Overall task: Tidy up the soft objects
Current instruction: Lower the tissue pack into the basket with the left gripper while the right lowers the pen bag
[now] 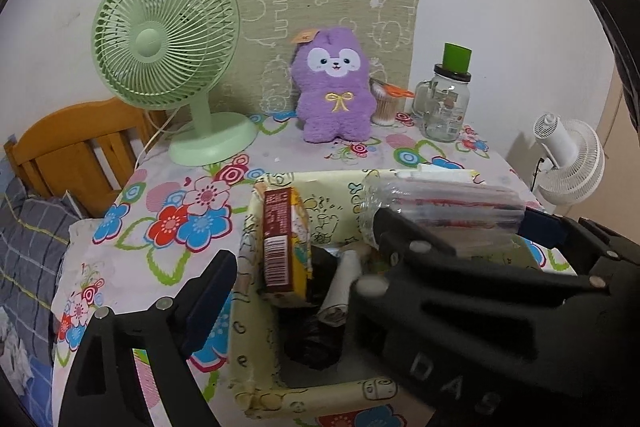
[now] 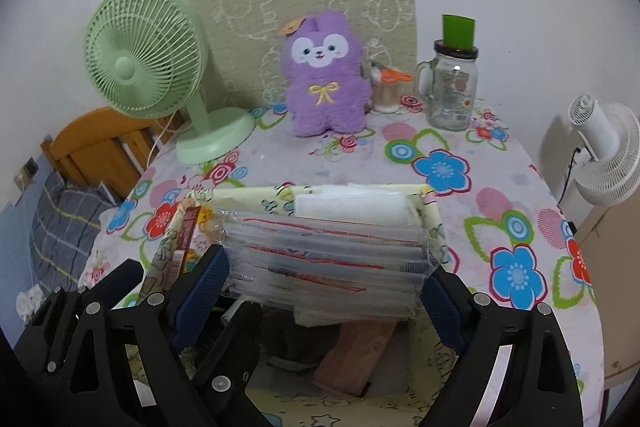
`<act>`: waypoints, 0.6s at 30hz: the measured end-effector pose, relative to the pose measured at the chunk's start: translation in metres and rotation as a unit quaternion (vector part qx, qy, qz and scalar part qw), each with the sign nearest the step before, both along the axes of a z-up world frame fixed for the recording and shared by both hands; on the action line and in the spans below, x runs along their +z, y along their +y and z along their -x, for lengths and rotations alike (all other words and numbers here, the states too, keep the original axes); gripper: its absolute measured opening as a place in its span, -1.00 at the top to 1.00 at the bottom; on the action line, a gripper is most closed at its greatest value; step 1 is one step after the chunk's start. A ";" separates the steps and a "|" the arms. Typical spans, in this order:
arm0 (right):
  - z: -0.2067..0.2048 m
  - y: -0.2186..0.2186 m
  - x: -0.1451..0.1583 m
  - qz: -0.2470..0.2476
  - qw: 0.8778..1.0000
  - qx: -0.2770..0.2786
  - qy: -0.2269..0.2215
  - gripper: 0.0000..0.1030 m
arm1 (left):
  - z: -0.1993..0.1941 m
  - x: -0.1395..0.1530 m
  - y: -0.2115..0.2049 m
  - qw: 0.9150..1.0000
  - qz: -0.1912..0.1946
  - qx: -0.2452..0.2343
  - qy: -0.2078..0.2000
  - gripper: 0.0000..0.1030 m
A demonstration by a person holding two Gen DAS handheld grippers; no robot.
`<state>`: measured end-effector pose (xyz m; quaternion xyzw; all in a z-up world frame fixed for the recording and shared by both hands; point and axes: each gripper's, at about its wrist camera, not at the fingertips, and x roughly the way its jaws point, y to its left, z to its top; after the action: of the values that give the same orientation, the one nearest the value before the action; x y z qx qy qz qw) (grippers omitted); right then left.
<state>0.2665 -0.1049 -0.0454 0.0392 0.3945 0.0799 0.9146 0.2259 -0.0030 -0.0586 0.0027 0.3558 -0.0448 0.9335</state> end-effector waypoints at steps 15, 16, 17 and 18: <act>0.022 0.002 0.006 0.017 1.000 -0.002 -0.021 -1.00 | 0.017 0.004 0.001 1.000 -0.003 -0.003 -0.009 -0.82; 0.024 0.002 0.008 0.017 1.000 -0.001 -0.023 -1.00 | 0.018 0.005 0.001 1.000 -0.002 -0.003 -0.010 -0.83; 0.026 0.001 0.009 0.017 1.000 -0.001 -0.025 -1.00 | 0.019 0.006 0.001 1.000 -0.002 -0.003 -0.011 -0.84; 0.029 0.001 0.010 0.017 0.999 0.000 -0.027 -1.00 | 0.021 0.007 0.001 1.000 -0.001 -0.003 -0.012 -0.84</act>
<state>0.2379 -0.1040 -0.0353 0.0213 0.3713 0.0738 0.9253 0.2052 -0.0020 -0.0516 0.0049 0.3444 -0.0474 0.9376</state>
